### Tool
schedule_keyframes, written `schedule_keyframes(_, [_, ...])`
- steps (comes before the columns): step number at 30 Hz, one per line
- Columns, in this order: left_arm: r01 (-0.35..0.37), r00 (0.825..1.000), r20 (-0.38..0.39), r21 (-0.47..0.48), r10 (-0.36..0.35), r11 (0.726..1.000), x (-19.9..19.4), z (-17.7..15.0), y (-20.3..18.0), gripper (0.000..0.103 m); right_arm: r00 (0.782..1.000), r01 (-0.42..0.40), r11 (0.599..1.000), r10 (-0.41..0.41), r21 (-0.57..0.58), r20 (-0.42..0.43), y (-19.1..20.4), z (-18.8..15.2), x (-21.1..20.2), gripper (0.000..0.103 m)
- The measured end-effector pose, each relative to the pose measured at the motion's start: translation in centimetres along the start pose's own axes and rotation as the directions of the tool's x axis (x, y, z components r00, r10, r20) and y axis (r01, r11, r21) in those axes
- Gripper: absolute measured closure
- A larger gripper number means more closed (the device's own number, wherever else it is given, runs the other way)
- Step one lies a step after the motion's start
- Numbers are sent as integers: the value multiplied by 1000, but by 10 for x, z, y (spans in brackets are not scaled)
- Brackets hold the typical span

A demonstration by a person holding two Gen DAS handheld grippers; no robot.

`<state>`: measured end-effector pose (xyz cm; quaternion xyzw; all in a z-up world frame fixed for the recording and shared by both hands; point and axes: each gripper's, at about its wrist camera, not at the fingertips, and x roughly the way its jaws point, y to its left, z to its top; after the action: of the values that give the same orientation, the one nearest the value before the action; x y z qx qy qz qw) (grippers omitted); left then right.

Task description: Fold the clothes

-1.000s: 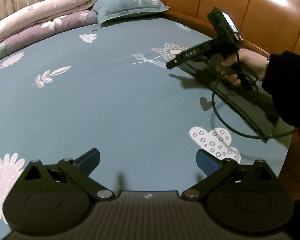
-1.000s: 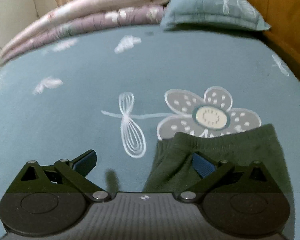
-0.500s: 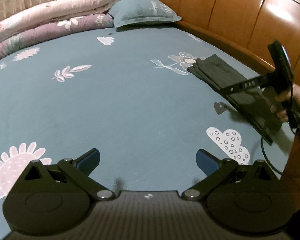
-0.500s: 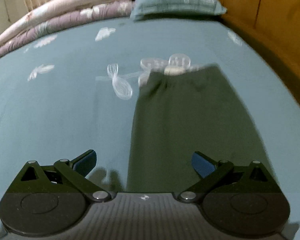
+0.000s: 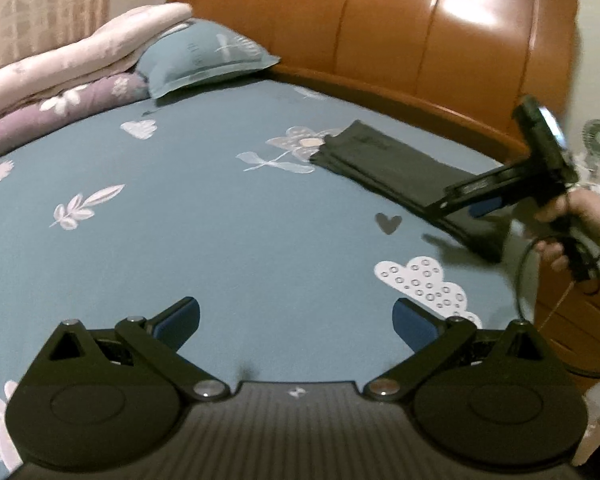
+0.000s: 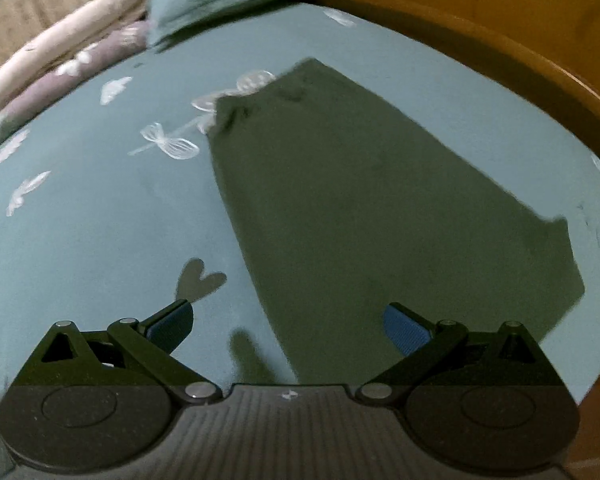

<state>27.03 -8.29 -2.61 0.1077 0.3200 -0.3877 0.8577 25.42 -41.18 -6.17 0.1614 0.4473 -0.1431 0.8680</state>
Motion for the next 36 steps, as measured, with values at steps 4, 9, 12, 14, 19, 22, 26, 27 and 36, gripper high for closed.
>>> schedule_keyframes(4, [-1,1000,25,43,0,999,-13,-3,1,1,1000,14,998,-16,59,27,9,-9,-19,0])
schedule_keyframes(9, [17,999,33,76,-20,997,-27,-2,4,1,998,65,995,-67,72,16,20,-18,-36,0])
schedule_keyframes(12, [12,999,35,100,-15,995,-32,2,1,1,996,87,993,-89,76,29,23,-24,-55,0])
schedule_keyframes(14, [4,999,47,106,-9,994,-34,5,-2,1,995,64,996,-68,65,71,28,-28,-79,0])
schedule_keyframes(19, [-38,996,90,118,28,992,-34,17,-17,1,990,65,998,-67,15,121,37,-37,-126,0])
schedule_keyframes(22, [-70,991,125,109,56,992,-34,24,-29,1,988,66,998,-64,-7,141,39,-41,-144,0])
schedule_keyframes(26, [-82,988,137,107,67,991,-31,36,-50,1,986,45,999,-44,-3,161,32,-48,-161,0])
schedule_keyframes(27, [-81,989,135,110,66,991,-29,39,-56,1,985,41,999,-40,-3,165,29,-50,-164,0])
schedule_keyframes(36, [-22,997,74,51,18,998,-9,59,-102,1,984,22,1000,-18,-16,176,8,-64,-173,0])
